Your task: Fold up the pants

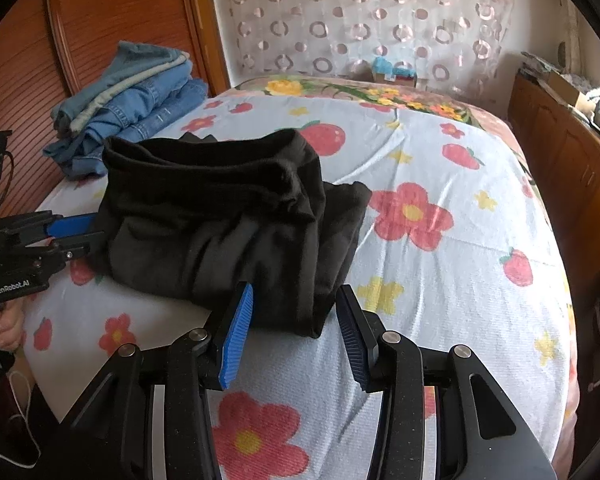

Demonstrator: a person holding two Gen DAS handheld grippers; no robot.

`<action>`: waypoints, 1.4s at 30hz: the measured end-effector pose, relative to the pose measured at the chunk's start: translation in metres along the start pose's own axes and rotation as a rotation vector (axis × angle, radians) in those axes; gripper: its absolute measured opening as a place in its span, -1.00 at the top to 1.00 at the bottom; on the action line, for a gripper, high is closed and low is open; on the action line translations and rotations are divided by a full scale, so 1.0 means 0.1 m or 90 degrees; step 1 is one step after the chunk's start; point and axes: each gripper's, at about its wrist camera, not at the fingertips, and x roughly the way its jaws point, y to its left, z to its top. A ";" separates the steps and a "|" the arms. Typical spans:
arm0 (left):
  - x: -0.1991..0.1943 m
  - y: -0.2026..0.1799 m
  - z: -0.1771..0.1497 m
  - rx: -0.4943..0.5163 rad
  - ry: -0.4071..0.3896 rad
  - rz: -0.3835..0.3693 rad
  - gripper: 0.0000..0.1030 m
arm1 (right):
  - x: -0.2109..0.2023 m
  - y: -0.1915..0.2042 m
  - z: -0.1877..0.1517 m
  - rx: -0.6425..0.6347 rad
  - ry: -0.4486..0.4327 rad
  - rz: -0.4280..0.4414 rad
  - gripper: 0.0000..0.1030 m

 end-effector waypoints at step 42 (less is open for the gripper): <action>-0.54 -0.21 -0.25 0.034 -0.044 -0.030 0.40 | -0.47 0.18 -0.21 -0.024 -0.028 -0.025 0.01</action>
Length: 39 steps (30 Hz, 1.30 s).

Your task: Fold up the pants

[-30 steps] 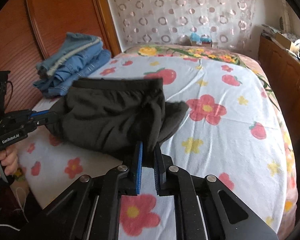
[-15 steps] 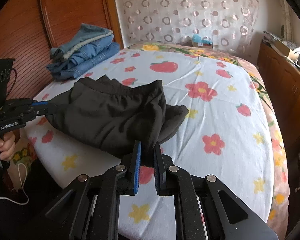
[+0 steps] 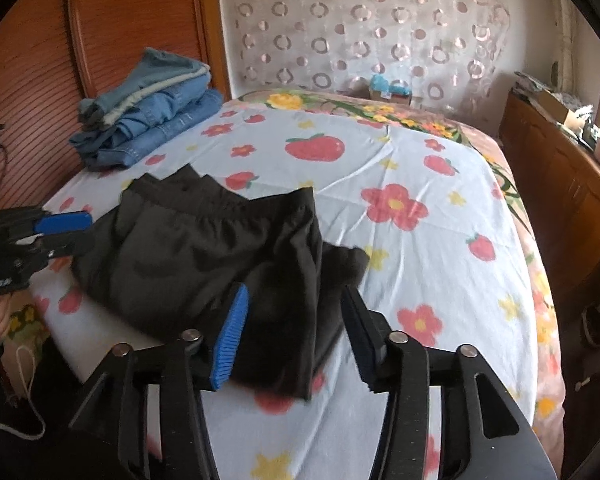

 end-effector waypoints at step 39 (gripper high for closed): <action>0.18 0.18 0.16 -0.050 0.002 -0.010 0.03 | 0.45 0.08 0.03 -0.020 0.041 -0.012 -0.60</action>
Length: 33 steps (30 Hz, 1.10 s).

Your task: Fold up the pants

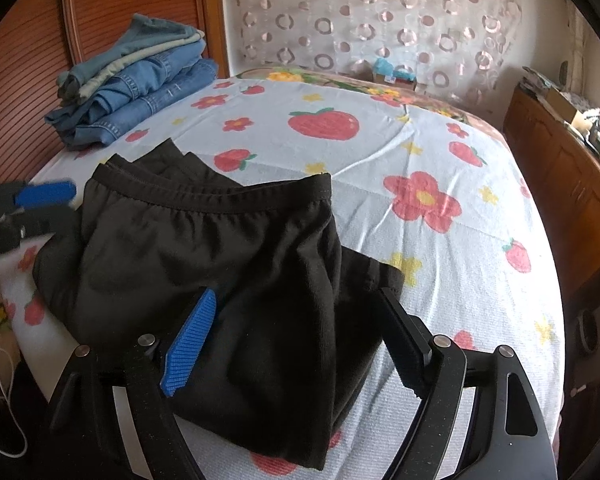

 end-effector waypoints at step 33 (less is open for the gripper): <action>0.13 -0.06 0.23 0.051 -0.014 -0.016 0.76 | 0.13 -0.34 0.34 0.060 -0.009 0.130 0.84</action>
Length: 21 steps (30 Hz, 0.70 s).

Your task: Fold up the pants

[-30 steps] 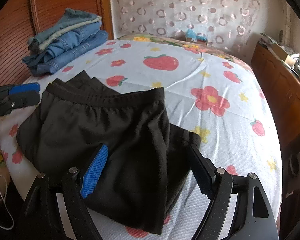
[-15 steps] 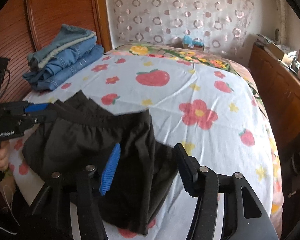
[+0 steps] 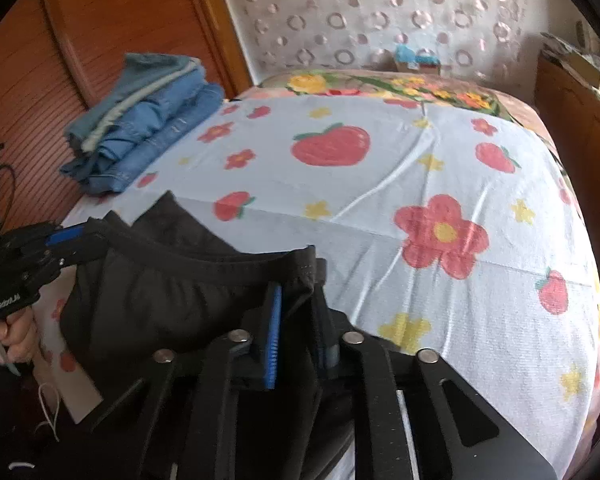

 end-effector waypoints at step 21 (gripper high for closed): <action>0.07 -0.14 0.25 0.029 -0.011 0.057 0.54 | -0.20 -0.01 -0.03 0.022 -0.047 -0.106 0.93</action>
